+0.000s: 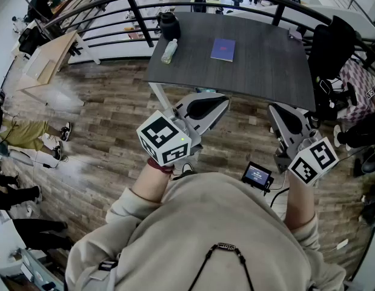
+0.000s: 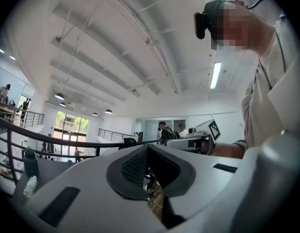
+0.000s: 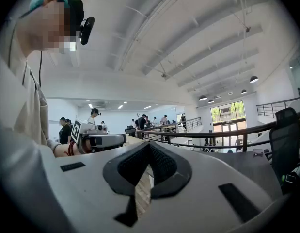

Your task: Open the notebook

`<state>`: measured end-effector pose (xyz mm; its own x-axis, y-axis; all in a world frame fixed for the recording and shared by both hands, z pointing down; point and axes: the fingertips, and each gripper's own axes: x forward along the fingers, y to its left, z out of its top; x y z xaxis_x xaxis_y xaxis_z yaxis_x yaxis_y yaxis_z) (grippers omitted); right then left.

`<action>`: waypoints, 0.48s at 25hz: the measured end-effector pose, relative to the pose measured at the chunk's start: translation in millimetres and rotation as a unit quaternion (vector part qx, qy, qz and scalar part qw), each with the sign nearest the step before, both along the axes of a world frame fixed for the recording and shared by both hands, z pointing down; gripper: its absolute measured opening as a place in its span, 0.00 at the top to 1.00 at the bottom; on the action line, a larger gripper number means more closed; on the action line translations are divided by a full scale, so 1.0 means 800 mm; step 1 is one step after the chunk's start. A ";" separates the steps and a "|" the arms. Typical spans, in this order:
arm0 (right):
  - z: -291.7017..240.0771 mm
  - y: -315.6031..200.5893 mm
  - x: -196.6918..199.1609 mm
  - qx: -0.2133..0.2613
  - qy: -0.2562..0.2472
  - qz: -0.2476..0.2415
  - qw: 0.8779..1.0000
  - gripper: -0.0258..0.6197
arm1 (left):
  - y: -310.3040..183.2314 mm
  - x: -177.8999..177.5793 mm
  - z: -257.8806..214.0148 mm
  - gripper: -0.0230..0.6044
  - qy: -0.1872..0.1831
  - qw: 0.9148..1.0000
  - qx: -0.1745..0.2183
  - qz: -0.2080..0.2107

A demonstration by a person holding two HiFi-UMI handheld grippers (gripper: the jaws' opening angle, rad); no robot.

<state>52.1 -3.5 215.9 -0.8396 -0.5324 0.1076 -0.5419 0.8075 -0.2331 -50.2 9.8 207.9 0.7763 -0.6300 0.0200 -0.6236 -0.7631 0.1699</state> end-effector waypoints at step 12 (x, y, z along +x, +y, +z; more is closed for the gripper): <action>-0.004 -0.016 0.010 -0.005 0.003 -0.010 1.000 0.94 | -0.004 -0.005 -0.026 0.95 0.015 0.999 0.032 0.009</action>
